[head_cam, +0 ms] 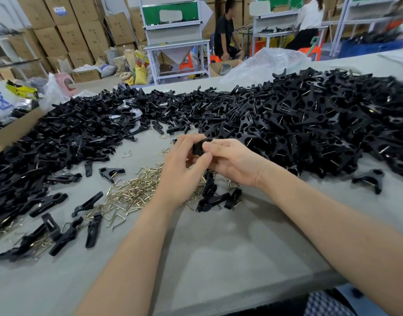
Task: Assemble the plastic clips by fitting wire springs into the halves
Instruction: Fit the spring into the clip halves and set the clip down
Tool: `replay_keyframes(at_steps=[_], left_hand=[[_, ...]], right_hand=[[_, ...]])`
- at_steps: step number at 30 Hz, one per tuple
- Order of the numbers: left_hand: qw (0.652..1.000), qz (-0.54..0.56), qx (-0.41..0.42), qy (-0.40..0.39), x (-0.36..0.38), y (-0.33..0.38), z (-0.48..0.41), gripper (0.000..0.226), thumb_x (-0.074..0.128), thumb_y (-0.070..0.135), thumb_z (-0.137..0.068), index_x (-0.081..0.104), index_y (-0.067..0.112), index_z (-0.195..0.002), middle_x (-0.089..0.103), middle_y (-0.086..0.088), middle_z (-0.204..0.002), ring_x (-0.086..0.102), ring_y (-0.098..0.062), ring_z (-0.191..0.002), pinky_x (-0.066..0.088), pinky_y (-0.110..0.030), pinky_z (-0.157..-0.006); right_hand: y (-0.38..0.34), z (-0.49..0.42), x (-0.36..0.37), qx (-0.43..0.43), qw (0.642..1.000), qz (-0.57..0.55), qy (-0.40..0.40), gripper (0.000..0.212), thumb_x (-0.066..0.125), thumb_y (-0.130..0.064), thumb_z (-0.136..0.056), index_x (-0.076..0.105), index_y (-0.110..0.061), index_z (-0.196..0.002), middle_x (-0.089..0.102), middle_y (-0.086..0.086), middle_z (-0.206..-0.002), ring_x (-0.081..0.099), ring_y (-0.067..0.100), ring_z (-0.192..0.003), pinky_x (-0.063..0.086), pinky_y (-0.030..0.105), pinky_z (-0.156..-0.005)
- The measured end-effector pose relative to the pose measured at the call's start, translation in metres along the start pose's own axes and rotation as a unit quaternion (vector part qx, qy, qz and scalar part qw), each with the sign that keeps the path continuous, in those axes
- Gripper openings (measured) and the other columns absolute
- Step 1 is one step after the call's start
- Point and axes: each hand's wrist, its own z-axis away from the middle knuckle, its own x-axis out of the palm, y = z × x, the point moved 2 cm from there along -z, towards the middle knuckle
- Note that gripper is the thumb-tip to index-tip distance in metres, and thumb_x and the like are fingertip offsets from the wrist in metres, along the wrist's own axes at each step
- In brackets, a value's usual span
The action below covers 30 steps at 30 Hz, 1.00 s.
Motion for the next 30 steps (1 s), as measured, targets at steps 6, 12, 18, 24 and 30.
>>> replay_keyframes(at_steps=[6, 12, 18, 24, 30], left_hand=[[0.998, 0.056, -0.030, 0.000, -0.003, 0.003, 0.000, 0.035, 0.046, 0.018, -0.079, 0.061, 0.028, -0.110, 0.063, -0.005, -0.114, 0.058, -0.019, -0.109, 0.045, -0.048, -0.098], [1.000, -0.008, -0.011, -0.001, -0.003, 0.001, 0.000, 0.042, 0.049, 0.011, -0.081, 0.054, 0.039, -0.112, 0.063, 0.014, -0.105, 0.061, -0.008, -0.096, 0.051, -0.027, -0.087], [0.999, -0.011, -0.016, 0.035, -0.003, -0.007, -0.005, 0.026, 0.065, 0.010, -0.088, 0.061, 0.029, -0.106, 0.063, 0.015, -0.090, 0.054, -0.004, -0.072, 0.043, -0.009, -0.072], [0.997, -0.039, 0.018, 0.070, -0.005, -0.003, -0.004, 0.025, 0.069, 0.008, -0.085, 0.066, 0.017, -0.109, 0.065, 0.011, -0.103, 0.056, 0.004, -0.079, 0.047, -0.016, -0.082], [0.995, -0.056, 0.030, 0.071, -0.007, -0.002, -0.004, 0.026, 0.070, 0.010, -0.084, 0.066, 0.013, -0.110, 0.067, 0.007, -0.098, 0.060, -0.009, -0.084, 0.051, -0.028, -0.086]], right_hand=[[0.005, -0.005, 0.002, -0.019, 0.999, 0.020, 0.019, 0.019, 0.056, -0.013, -0.085, 0.066, 0.001, -0.094, 0.071, 0.008, -0.091, 0.066, 0.017, -0.089, 0.055, 0.028, -0.086], [0.006, -0.006, -0.002, 0.051, 0.997, -0.056, 0.033, 0.036, 0.060, -0.032, -0.079, 0.065, -0.003, -0.099, 0.073, 0.013, -0.093, 0.070, 0.019, -0.089, 0.056, 0.027, -0.082], [0.006, -0.004, -0.004, 0.094, 0.983, -0.152, 0.036, 0.048, 0.063, -0.038, -0.077, 0.063, 0.001, -0.105, 0.065, 0.018, -0.107, 0.061, 0.024, -0.102, 0.049, 0.033, -0.097], [0.004, 0.000, -0.004, 0.086, 0.977, -0.194, -0.002, 0.040, 0.062, -0.031, -0.080, 0.066, 0.002, -0.103, 0.067, 0.022, -0.105, 0.067, 0.026, -0.097, 0.054, 0.037, -0.089], [0.005, -0.001, -0.003, 0.075, 0.982, -0.171, -0.019, 0.036, 0.054, -0.031, -0.082, 0.074, -0.003, -0.095, 0.070, 0.019, -0.100, 0.068, 0.023, -0.097, 0.054, 0.034, -0.089]])
